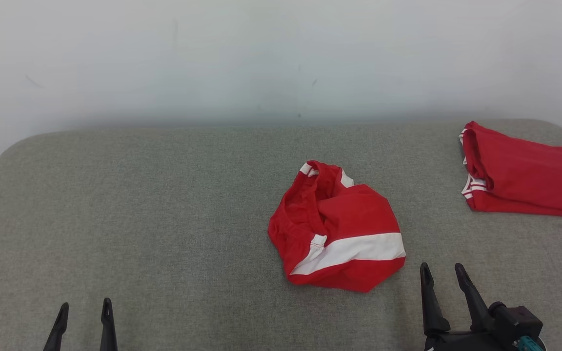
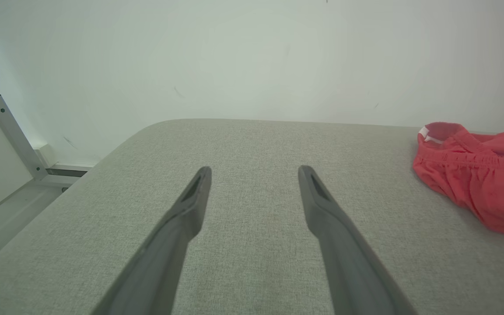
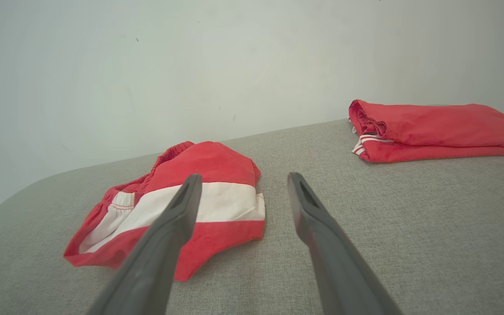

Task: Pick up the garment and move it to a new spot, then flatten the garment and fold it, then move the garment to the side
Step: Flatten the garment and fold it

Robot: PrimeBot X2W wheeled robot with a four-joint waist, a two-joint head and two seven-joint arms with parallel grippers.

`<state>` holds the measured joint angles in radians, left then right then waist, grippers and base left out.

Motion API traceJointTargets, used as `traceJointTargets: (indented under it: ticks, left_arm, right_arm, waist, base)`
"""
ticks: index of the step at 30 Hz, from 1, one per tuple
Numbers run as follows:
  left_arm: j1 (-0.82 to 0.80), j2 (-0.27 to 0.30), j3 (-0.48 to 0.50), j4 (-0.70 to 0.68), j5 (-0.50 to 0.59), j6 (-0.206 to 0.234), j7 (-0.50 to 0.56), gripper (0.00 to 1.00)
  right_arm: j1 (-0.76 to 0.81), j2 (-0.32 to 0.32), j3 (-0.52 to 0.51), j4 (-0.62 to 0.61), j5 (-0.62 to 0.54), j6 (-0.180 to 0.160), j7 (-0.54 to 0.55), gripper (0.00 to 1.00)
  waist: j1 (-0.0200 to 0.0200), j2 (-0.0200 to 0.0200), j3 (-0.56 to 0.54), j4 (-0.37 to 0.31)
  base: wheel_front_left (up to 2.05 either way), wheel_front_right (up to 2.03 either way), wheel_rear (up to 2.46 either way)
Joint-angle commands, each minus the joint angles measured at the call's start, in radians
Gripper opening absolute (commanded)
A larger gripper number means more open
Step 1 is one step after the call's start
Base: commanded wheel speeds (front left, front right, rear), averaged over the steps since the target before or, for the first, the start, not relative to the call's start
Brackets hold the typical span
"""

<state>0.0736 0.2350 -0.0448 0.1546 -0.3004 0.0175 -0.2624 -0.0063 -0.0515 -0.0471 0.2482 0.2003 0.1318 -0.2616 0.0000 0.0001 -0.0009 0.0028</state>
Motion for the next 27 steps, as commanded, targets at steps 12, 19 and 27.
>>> traceJointTargets:
  ticks: [12,19,27]
  left_arm:
    - [-0.025,0.0,0.002,-0.001,0.016,-0.008,-0.003,1.0]
    - [-0.152,-0.021,-0.074,0.019,0.04,-0.049,0.008,1.0]
    - [-0.366,-0.072,-0.211,0.133,0.073,-0.112,0.022,1.0]
  right_arm:
    - [-0.004,0.003,0.004,0.002,-0.003,-0.003,-0.005,1.0]
    - [-0.024,0.003,0.014,0.001,-0.001,-0.003,-0.004,1.0]
    - [-0.047,0.003,0.025,-0.001,0.01,-0.003,-0.004,1.0]
  waist:
    - [0.0,-0.0001,0.007,-0.004]
    - [0.0,-0.0001,0.028,-0.035]
    - [0.0,-0.0001,0.077,-0.11]
  base:
    - [0.0,0.0,0.0]
    - [0.0,0.0,0.0]
    - [0.0,0.0,0.0]
